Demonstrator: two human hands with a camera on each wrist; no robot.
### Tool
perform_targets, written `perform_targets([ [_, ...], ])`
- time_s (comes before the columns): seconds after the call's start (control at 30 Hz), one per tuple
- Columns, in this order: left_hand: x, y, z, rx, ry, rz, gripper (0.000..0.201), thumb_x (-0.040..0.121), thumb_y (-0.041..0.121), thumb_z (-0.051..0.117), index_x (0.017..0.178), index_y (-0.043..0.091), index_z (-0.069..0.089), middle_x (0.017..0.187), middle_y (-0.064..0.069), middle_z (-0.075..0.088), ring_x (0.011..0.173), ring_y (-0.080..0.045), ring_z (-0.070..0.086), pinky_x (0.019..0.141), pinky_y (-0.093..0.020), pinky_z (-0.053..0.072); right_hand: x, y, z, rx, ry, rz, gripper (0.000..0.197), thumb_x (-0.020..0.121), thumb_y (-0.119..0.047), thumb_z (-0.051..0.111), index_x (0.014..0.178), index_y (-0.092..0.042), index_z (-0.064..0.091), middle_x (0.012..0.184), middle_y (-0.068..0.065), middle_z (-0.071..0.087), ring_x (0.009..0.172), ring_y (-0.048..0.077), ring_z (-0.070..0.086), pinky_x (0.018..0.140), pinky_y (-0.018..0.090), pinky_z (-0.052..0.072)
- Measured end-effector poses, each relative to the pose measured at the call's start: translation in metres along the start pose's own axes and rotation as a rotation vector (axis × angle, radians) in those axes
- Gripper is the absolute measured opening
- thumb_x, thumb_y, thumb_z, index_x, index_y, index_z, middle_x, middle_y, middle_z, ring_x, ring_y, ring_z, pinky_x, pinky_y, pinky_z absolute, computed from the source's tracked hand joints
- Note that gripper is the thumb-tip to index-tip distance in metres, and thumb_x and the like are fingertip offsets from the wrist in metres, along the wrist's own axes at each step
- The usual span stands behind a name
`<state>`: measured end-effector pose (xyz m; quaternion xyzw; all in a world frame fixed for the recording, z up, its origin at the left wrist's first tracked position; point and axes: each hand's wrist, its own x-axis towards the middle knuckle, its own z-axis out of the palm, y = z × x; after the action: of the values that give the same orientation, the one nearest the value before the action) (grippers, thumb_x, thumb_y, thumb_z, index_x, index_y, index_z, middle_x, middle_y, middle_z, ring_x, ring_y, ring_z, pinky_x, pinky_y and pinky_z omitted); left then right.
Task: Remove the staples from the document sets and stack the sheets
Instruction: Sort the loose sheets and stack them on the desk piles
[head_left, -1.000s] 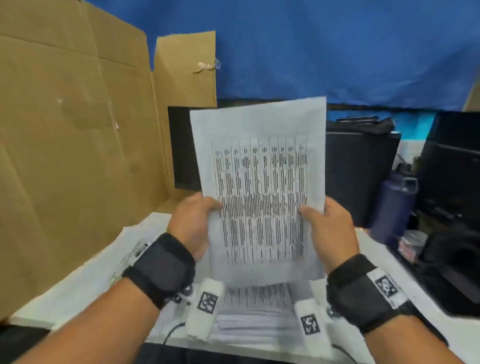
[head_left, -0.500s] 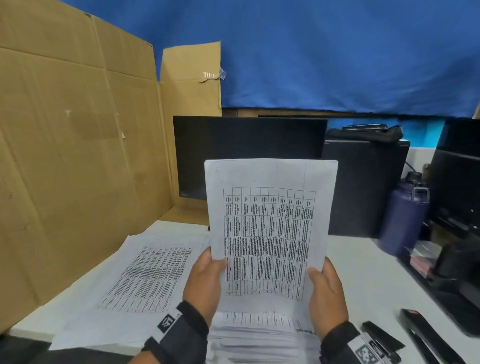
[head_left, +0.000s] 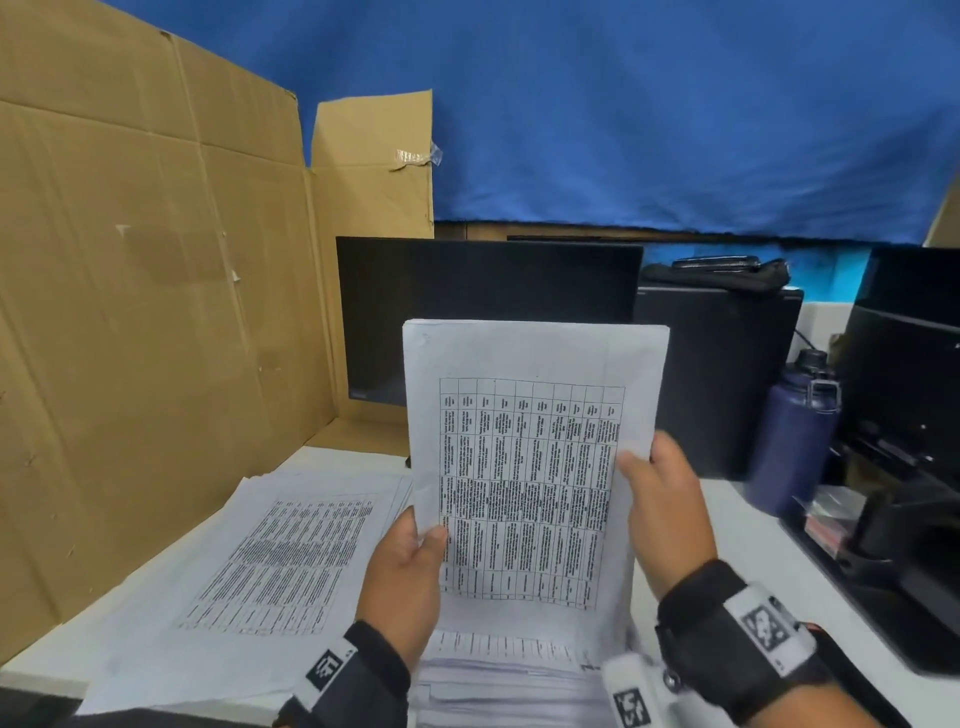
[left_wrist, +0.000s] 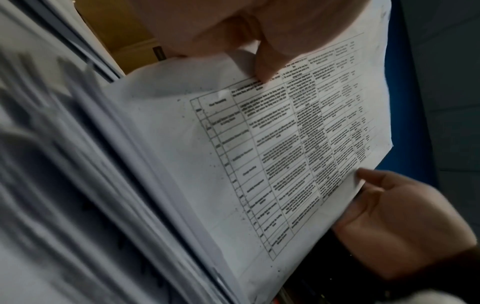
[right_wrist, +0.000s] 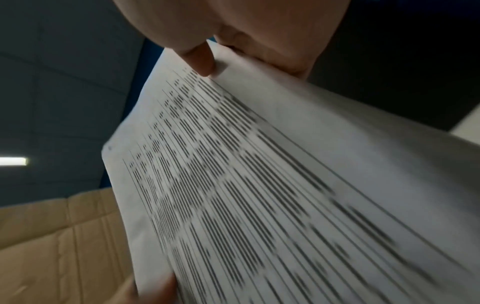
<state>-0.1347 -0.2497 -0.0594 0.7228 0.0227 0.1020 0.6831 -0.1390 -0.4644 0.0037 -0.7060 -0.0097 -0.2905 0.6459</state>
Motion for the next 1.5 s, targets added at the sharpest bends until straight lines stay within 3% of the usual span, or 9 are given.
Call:
perform_targets([
  [0.1, -0.003, -0.004, -0.002, -0.009, 0.001, -0.007, 0.034, 0.107, 0.019, 0.048, 0.13, 0.04, 0.063, 0.115, 0.016, 0.075, 0.117, -0.01, 0.065, 0.109, -0.044, 0.047, 0.023, -0.028, -0.001, -0.014, 0.042, -0.093, 0.016, 0.097, -0.01, 0.05, 0.085, -0.012, 0.061, 0.087, 0.001, 0.068, 0.078, 0.006, 0.061, 0.067, 0.021, 0.047],
  [0.2, -0.005, -0.004, -0.006, -0.046, -0.004, -0.042, 0.034, 0.106, 0.016, 0.051, 0.129, 0.036, 0.065, 0.119, 0.01, 0.076, 0.119, -0.017, 0.065, 0.112, -0.053, 0.046, 0.031, -0.041, 0.003, -0.04, 0.057, -0.143, 0.019, 0.096, -0.01, 0.049, 0.081, -0.015, 0.059, 0.083, -0.001, 0.065, 0.071, 0.003, 0.056, 0.063, 0.019, 0.045],
  [0.33, -0.003, 0.024, -0.012, -0.084, -0.003, -0.008, 0.037, 0.099, 0.0, 0.052, 0.114, 0.029, 0.068, 0.109, 0.006, 0.079, 0.112, -0.023, 0.07, 0.103, -0.047, 0.053, 0.026, -0.044, 0.007, -0.014, 0.058, -0.142, 0.021, 0.098, -0.01, 0.047, 0.083, -0.018, 0.06, 0.085, -0.004, 0.068, 0.075, 0.002, 0.06, 0.064, 0.018, 0.047],
  [0.57, 0.018, 0.107, -0.019, -0.152, 0.004, 0.158, 0.027, 0.101, 0.002, 0.047, 0.113, 0.019, 0.065, 0.106, 0.001, 0.079, 0.092, -0.013, 0.076, 0.078, -0.032, 0.06, 0.024, -0.044, 0.01, 0.077, 0.087, -0.087, 0.019, 0.096, -0.007, 0.047, 0.089, -0.017, 0.062, 0.09, -0.001, 0.07, 0.084, 0.014, 0.063, 0.074, 0.033, 0.05],
  [0.73, 0.021, 0.121, -0.011, -0.145, 0.043, 0.156, 0.02, 0.105, 0.018, 0.048, 0.106, 0.019, 0.068, 0.103, 0.001, 0.08, 0.1, -0.022, 0.075, 0.091, -0.047, 0.061, 0.023, -0.045, 0.013, 0.065, 0.093, -0.094, 0.022, 0.096, -0.007, 0.046, 0.085, -0.018, 0.061, 0.085, -0.005, 0.069, 0.08, 0.011, 0.062, 0.071, 0.03, 0.048],
  [0.97, 0.02, 0.116, -0.006, -0.218, 0.153, 0.141, 0.007, 0.101, 0.02, 0.06, 0.1, 0.017, 0.066, 0.096, -0.007, 0.08, 0.094, -0.03, 0.077, 0.088, -0.059, 0.06, 0.022, -0.042, 0.013, 0.036, 0.128, -0.112, 0.023, 0.098, -0.007, 0.047, 0.086, -0.018, 0.063, 0.088, -0.004, 0.072, 0.084, 0.01, 0.065, 0.074, 0.028, 0.05],
  [1.13, 0.016, 0.118, -0.002, -0.194, 0.157, 0.168, 0.008, 0.1, 0.028, 0.055, 0.098, 0.023, 0.061, 0.102, -0.006, 0.077, 0.097, -0.029, 0.075, 0.088, -0.059, 0.06, 0.02, -0.042, 0.014, 0.02, 0.14, -0.116, 0.021, 0.1, -0.009, 0.047, 0.089, -0.017, 0.063, 0.091, -0.002, 0.072, 0.084, 0.012, 0.066, 0.071, 0.027, 0.05],
  [1.3, 0.013, 0.122, -0.001, -0.216, 0.022, 0.134, 0.017, 0.103, 0.016, 0.054, 0.117, 0.023, 0.063, 0.107, 0.003, 0.079, 0.096, -0.015, 0.077, 0.084, -0.039, 0.063, 0.018, -0.042, 0.016, 0.015, 0.163, -0.134, 0.022, 0.101, -0.01, 0.046, 0.089, -0.019, 0.062, 0.091, -0.004, 0.071, 0.083, 0.011, 0.065, 0.071, 0.027, 0.049],
  [1.5, 0.015, 0.119, -0.006, -0.072, -0.007, 0.149, 0.02, 0.104, 0.022, 0.054, 0.096, 0.028, 0.071, 0.099, 0.01, 0.08, 0.095, -0.012, 0.076, 0.09, -0.042, 0.062, 0.013, -0.045, 0.019, 0.008, 0.181, -0.122, 0.024, 0.102, -0.013, 0.045, 0.088, -0.023, 0.061, 0.091, -0.002, 0.071, 0.089, 0.02, 0.068, 0.069, 0.03, 0.053],
])
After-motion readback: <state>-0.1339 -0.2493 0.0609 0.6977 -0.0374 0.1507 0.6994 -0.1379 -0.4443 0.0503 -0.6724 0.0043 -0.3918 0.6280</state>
